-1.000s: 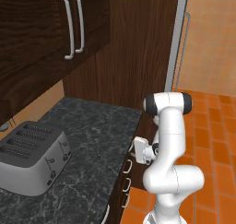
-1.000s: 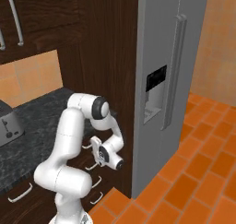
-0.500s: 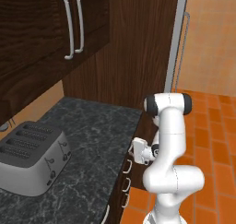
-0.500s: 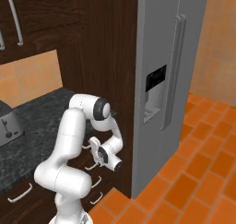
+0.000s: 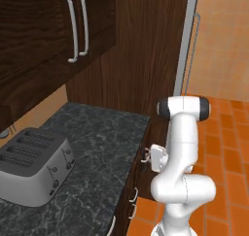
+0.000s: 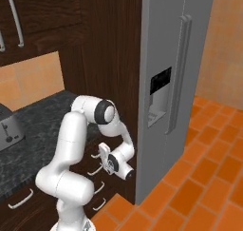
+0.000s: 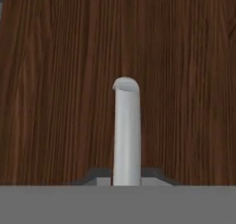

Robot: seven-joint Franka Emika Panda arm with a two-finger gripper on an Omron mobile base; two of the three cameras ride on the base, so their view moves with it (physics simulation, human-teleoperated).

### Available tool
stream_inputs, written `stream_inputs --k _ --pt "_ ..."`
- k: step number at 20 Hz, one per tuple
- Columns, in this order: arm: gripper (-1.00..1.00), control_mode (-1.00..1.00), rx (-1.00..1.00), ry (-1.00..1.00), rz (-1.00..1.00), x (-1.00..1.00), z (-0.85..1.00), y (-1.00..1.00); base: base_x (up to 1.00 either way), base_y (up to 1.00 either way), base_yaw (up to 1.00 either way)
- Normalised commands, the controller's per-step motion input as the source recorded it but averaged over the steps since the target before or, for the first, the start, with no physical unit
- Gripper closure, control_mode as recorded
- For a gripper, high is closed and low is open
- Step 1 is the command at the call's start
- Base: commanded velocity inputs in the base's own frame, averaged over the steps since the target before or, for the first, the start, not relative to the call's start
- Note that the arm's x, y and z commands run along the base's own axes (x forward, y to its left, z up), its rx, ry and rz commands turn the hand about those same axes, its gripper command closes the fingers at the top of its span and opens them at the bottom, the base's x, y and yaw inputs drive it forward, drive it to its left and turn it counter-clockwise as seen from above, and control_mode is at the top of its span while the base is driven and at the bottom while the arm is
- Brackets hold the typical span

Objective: Take a straw from the drawer in front and place it inside the glass cup on the dining counter.

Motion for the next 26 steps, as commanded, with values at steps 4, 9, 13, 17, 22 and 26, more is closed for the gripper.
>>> stream_inputs --k 4,9,13,17,22,26 --pt "1.00 -1.00 0.00 -0.01 0.01 -0.35 0.28 -1.00 0.00 0.00 0.00" --pt "1.00 -1.00 0.00 0.00 0.02 -0.35 0.28 -1.00 0.00 0.00 0.00" --pt "1.00 -1.00 0.00 0.00 0.04 -0.34 0.19 -1.00 0.00 0.00 0.00" --pt "-1.00 -1.00 0.00 0.00 0.04 -0.30 0.02 -1.00 0.00 0.00 0.00" --pt "-1.00 -1.00 0.00 0.04 0.00 -0.31 -0.02 -0.97 0.00 0.00 0.00" --pt "-1.00 -1.00 -0.08 0.03 0.00 -0.41 0.09 -0.87 0.00 0.00 0.00"
